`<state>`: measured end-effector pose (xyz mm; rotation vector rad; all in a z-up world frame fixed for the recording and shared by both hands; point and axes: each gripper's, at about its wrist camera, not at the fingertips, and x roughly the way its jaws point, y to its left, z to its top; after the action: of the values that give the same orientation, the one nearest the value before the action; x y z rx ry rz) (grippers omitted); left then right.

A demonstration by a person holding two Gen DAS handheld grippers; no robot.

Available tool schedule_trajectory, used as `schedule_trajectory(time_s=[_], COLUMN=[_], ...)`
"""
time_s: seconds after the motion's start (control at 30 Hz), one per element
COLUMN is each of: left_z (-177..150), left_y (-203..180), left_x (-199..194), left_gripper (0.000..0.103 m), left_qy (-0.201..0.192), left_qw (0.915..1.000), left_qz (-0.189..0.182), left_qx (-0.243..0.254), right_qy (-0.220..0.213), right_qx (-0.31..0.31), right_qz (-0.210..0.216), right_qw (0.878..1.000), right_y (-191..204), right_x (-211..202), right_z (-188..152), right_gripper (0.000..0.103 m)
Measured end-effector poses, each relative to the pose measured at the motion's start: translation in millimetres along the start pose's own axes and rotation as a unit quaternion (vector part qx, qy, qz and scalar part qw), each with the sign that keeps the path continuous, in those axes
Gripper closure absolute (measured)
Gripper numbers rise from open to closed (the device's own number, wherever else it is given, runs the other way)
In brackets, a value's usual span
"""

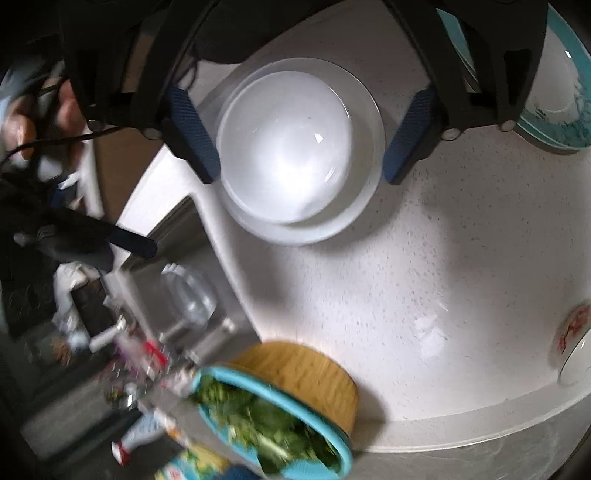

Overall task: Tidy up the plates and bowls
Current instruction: 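Move both tools to the red-patterned white bowl and close on its rim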

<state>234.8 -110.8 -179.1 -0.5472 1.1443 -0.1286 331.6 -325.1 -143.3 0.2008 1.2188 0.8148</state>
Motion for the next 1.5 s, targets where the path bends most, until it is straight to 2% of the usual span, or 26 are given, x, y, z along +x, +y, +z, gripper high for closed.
schedule_trajectory(time_s=[0.07, 0.1, 0.17, 0.23, 0.4, 0.5, 0.57, 0.7, 0.77, 0.87, 0.93, 1.03, 1.13, 1.23, 1.3, 1.4, 1.43, 1.5], left_z=[4, 7, 10, 14, 29, 39, 48, 69, 81, 97, 108, 118, 131, 142, 147, 156, 159, 162], left_y=[9, 17, 33, 53, 111, 162, 192, 247, 279, 325, 350, 368, 371, 376, 383, 394, 398, 400], left_x=[-16, -25, -50, -77, -126, -157, -179, -207, -213, -209, -200, -177, -139, -120, -110, -98, -93, -86], left_gripper=[0.011, 0.011, 0.009, 0.004, 0.004, 0.004, 0.004, 0.004, 0.004, 0.004, 0.004, 0.004, 0.004, 0.004, 0.004, 0.004, 0.004, 0.004], left_qy=[-0.019, -0.031, -0.077, -0.123, -0.156, -0.176, -0.19, -0.19, -0.18, -0.166, -0.157, -0.15, -0.118, -0.102, -0.086, -0.074, -0.069, -0.064], left_qw=[0.9995, 0.9988, 0.9951, 0.9894, 0.9792, 0.9735, 0.9707, 0.9645, 0.9607, 0.9571, 0.9571, 0.9628, 0.973, 0.9766, 0.9793, 0.9827, 0.9828, 0.9823], left_qz=[-0.02, -0.03, -0.048, -0.047, -0.041, 0.012, 0.045, 0.119, 0.15, 0.169, 0.175, 0.164, 0.147, 0.138, 0.12, 0.087, 0.083, 0.083], left_qx=[-0.015, -0.022, -0.041, -0.061, -0.123, -0.146, -0.141, -0.14, -0.148, -0.167, -0.17, -0.154, -0.133, -0.129, -0.139, -0.146, -0.15, -0.155], right_qy=[-0.037, -0.054, -0.073, -0.065, -0.046, -0.021, -0.01, 0.052, 0.054, 0.077, 0.1, 0.102, 0.108, 0.145, 0.148, 0.165, 0.176, 0.199], right_qx=[0.027, 0.026, 0.006, -0.02, -0.083, -0.108, -0.121, -0.112, -0.117, -0.14, -0.13, -0.12, -0.108, -0.086, -0.077, -0.051, -0.042, -0.039], right_qz=[0.073, 0.093, 0.111, 0.122, 0.119, 0.112, 0.095, 0.02, -0.006, -0.069, -0.077, -0.033, 0.016, 0.02, 0.008, 0.014, 0.014, 0.021], right_qw=[0.996, 0.994, 0.991, 0.99, 0.988, 0.988, 0.988, 0.992, 0.992, 0.985, 0.983, 0.987, 0.988, 0.986, 0.986, 0.985, 0.983, 0.979], right_y=[-1, 1, 11, 28, 79, 114, 131, 161, 170, 186, 191, 202, 212, 211, 208, 202, 200, 198], right_x=[-7, -8, -8, 2, 31, 56, 68, 123, 143, 182, 207, 231, 258, 291, 303, 326, 334, 348], right_z=[6, 8, 9, 13, 29, 51, 65, 100, 112, 127, 135, 146, 153, 155, 158, 162, 162, 161], right_gripper=[0.0, 0.0, 0.0, 0.0, 0.0, 0.0, 0.0, 0.0, 0.0, 0.0, 0.0, 0.0, 0.0, 0.001, 0.007, 0.023, 0.032, 0.035])
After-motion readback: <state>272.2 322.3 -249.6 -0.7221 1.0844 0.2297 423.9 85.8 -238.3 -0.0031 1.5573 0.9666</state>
